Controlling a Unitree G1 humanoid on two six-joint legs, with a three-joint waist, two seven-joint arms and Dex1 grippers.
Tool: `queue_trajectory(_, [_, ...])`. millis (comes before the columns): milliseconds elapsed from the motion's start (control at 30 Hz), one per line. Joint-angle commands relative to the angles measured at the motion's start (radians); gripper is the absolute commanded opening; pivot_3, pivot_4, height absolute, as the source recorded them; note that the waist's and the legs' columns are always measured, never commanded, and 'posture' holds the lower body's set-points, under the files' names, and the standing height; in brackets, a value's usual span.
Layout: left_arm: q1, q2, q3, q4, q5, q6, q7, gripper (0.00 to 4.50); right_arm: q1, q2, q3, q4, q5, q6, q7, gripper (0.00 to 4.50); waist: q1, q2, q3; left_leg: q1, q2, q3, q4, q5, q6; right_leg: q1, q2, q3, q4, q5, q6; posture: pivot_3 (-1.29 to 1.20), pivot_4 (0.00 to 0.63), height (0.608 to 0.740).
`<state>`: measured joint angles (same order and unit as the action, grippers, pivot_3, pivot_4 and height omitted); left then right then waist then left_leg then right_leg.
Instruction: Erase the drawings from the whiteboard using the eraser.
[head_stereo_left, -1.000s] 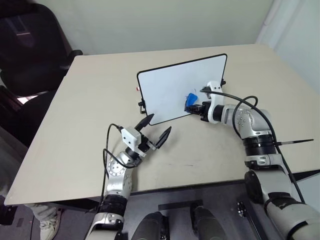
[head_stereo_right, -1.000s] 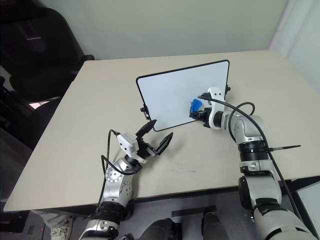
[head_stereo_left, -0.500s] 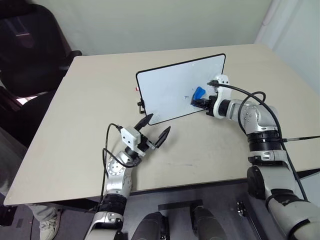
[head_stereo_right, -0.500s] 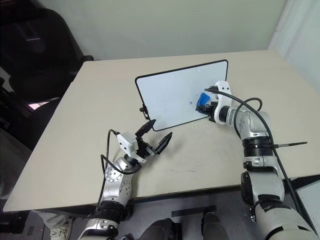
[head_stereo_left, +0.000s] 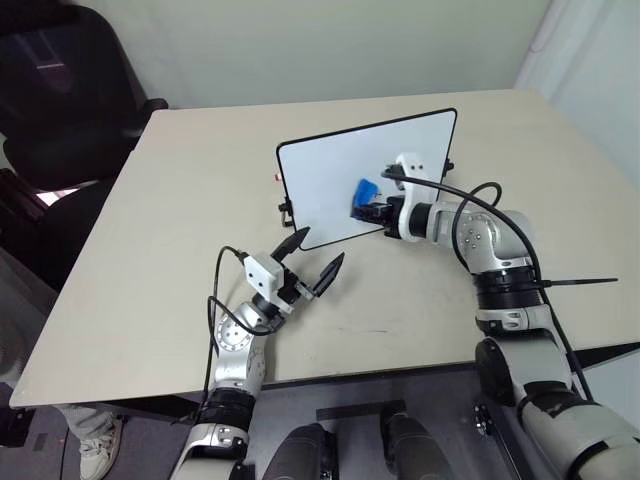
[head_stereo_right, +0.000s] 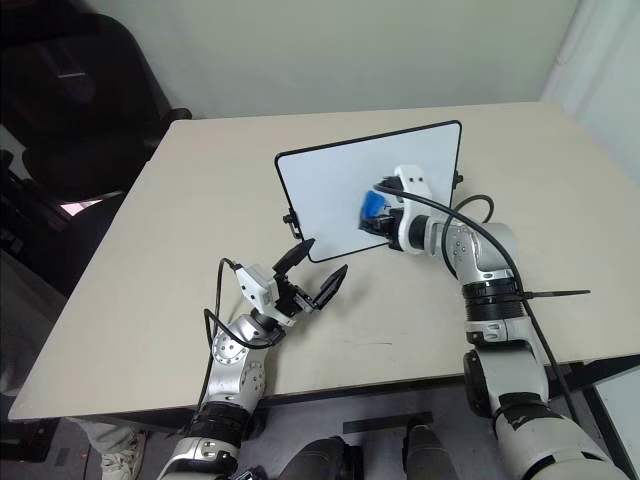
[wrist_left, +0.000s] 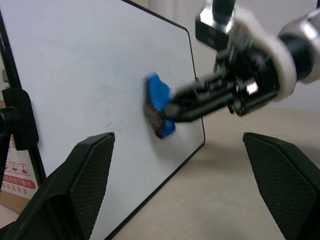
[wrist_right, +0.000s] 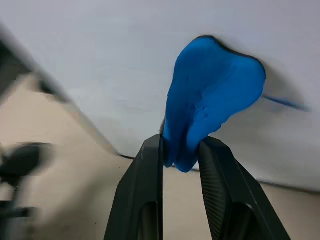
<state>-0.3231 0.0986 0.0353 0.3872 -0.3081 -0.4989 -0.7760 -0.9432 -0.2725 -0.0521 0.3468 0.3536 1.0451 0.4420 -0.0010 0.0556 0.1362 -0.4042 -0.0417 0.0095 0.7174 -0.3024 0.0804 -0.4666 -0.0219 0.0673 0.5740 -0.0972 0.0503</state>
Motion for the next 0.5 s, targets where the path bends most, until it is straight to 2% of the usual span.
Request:
queue_trajectory(33, [0.021, -0.007, -0.005, -0.013, -0.007, -0.013, 0.005, 4.50, -0.035, -0.035, -0.052, 0.105, -0.040, -0.051, -0.063, 1.00, -0.001, 0.000, 0.000, 0.000, 0.000, 0.000, 0.000, 0.000, 0.000, 0.001, 0.000, 0.000, 0.000, 0.000, 0.000, 0.00, 0.150, 0.726])
queue_trajectory(267, [0.026, -0.002, -0.004, -0.024, -0.011, -0.010, 0.001, 4.50, -0.064, -0.049, -0.070, 0.139, -0.036, -0.073, -0.059, 1.00, -0.006, 0.000, 0.000, -0.002, 0.002, 0.000, -0.001, 0.001, -0.004, 0.000, 0.001, -0.002, 0.003, -0.001, -0.004, 0.00, 0.150, 0.726])
queue_trajectory(500, [0.027, -0.001, -0.007, -0.029, -0.014, -0.001, -0.003, 4.50, -0.064, 0.021, -0.032, -0.085, 0.055, 0.061, -0.001, 1.00, -0.013, 0.000, 0.000, -0.003, 0.002, 0.000, -0.001, 0.001, -0.004, 0.000, 0.001, -0.004, 0.003, -0.001, -0.005, 0.00, 0.150, 0.726])
